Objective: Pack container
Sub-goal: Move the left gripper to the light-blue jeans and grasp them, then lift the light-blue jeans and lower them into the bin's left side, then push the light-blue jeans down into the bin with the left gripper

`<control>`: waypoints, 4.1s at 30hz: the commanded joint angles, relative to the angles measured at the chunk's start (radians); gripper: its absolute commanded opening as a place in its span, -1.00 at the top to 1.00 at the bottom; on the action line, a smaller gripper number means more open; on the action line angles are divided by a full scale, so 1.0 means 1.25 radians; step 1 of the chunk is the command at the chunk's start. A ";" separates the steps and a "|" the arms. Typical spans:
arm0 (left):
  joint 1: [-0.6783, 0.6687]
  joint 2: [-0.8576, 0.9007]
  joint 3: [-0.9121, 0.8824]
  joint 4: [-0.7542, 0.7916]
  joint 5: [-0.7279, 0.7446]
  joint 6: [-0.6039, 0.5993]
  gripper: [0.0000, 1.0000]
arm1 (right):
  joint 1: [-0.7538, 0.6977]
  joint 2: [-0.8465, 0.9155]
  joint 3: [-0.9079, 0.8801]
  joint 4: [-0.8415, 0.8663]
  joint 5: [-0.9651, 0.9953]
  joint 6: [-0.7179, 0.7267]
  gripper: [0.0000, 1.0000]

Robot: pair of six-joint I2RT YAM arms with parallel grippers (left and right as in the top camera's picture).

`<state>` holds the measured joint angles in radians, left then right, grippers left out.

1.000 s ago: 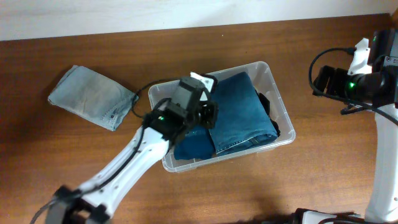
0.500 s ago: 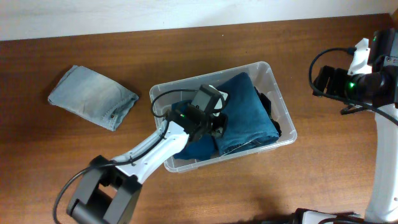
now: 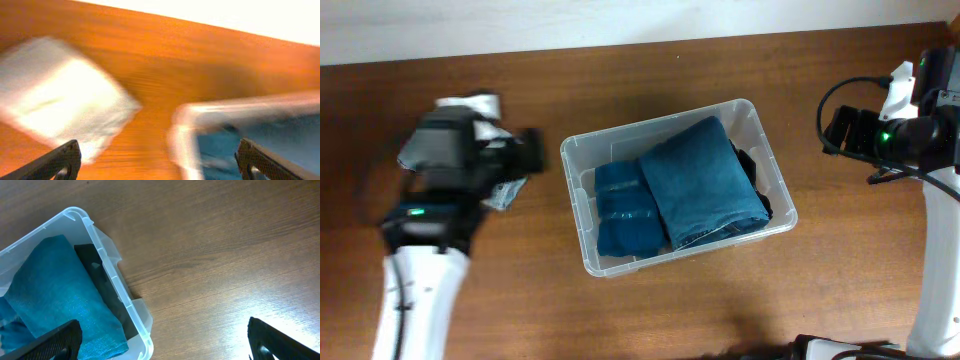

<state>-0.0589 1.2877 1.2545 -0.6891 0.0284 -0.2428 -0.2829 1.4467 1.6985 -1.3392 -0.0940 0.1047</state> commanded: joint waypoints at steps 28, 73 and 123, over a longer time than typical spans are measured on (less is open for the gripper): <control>0.441 0.661 -0.075 0.422 0.535 -0.165 -0.99 | -0.004 0.000 0.002 0.000 0.010 0.004 -0.98; -0.023 -0.094 -0.075 0.145 0.744 0.018 0.99 | -0.004 0.011 0.002 -0.006 0.007 0.004 -0.98; -0.180 0.114 -0.065 0.079 0.389 0.088 0.99 | -0.005 0.014 0.000 -0.006 0.008 0.004 -0.97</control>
<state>-0.2859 1.4841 1.1500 -0.6422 0.4828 -0.1562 -0.2829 1.4590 1.6985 -1.3499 -0.0940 0.1059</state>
